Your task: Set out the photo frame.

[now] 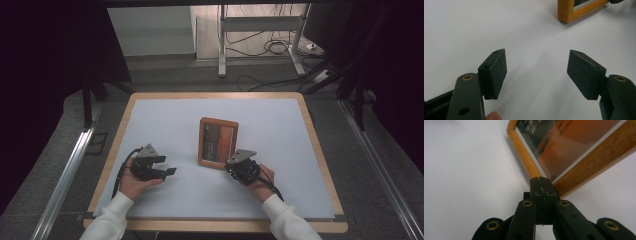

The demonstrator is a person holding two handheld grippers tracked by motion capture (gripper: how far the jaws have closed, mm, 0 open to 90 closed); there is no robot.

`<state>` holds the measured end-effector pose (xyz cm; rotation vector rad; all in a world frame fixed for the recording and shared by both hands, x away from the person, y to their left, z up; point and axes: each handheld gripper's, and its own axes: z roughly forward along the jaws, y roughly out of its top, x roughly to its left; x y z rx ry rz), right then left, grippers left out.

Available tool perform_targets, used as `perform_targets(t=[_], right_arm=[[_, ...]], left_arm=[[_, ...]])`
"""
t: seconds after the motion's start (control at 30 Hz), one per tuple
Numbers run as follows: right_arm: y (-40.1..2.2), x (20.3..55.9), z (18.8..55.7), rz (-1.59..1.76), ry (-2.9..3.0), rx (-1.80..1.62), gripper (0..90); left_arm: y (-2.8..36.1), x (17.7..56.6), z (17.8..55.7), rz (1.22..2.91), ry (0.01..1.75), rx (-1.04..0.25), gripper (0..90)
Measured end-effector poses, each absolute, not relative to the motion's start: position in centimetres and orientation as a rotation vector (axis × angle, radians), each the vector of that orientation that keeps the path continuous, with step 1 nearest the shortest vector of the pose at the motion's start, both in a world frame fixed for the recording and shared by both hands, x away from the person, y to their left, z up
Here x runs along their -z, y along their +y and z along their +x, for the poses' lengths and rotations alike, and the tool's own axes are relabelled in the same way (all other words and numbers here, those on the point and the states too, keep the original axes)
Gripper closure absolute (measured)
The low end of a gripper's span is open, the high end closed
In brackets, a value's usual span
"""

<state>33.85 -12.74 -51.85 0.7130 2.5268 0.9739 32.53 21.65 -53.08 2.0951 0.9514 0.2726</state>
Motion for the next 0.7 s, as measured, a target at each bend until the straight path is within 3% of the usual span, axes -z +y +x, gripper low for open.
perform_targets(t=[0.7], right_arm=[[-14.0, 50.9, 33.6, 0.725, 2.487, -1.046, 89.9]], left_arm=[[21.5, 53.0, 32.7, 2.091, 0.946, -0.274, 31.7]])
